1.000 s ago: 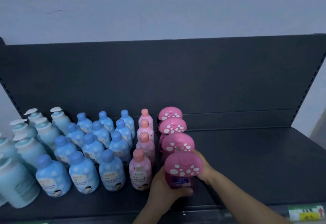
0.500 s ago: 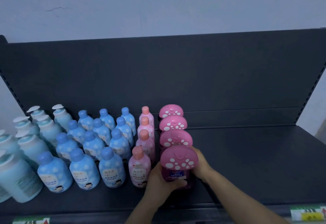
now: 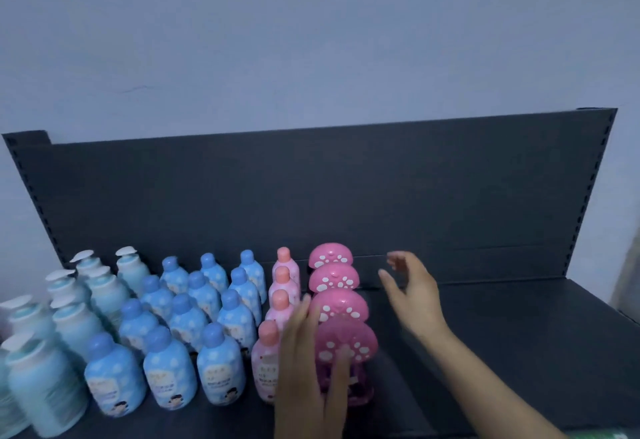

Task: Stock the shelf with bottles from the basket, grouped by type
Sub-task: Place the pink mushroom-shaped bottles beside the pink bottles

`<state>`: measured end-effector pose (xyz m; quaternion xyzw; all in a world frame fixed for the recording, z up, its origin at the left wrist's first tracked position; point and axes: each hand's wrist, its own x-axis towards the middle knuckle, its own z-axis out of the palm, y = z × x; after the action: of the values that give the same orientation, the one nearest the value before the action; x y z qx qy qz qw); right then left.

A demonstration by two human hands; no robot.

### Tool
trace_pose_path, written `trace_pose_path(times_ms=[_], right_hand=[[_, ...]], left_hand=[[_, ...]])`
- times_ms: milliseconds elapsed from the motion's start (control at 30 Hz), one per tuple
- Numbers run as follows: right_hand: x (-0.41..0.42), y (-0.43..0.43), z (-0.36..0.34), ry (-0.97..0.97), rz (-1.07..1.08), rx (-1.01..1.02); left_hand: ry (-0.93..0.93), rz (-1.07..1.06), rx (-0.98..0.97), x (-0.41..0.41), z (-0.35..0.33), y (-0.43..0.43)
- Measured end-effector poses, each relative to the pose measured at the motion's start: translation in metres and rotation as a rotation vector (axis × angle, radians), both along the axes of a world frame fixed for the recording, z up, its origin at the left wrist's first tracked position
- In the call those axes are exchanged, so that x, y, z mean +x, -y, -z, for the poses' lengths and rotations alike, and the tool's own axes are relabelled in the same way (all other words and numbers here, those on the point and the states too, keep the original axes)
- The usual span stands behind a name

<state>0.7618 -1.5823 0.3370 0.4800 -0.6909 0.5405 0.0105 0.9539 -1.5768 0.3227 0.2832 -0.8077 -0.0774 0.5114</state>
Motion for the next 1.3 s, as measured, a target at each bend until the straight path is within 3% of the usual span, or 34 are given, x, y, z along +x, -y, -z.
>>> trace_pose_path(times_ms=[167,233,333,767,1300], right_hand=[[0.033,0.018,-0.093,-0.506,0.162,-0.122],[0.035,0.024,-0.111,-0.676,0.246,-0.096],[0.034,0.025,-0.127,-0.771,0.330,-0.071],[0.017,-0.021,-0.118,-0.756,0.534,-0.030],[-0.089,-0.226,-0.058,-0.675,0.872,0.142]], left_hand=[[0.248,-0.433,-0.207,-0.022,-0.103,0.077],[0.269,-0.496,-0.238,-0.028,-0.118,0.093],[0.234,-0.523,-0.300,-0.030,-0.132,0.097],[0.135,-0.347,-0.368,-0.064,-0.128,0.070],[0.153,0.122,-0.354,-0.214,-0.073,-0.100]])
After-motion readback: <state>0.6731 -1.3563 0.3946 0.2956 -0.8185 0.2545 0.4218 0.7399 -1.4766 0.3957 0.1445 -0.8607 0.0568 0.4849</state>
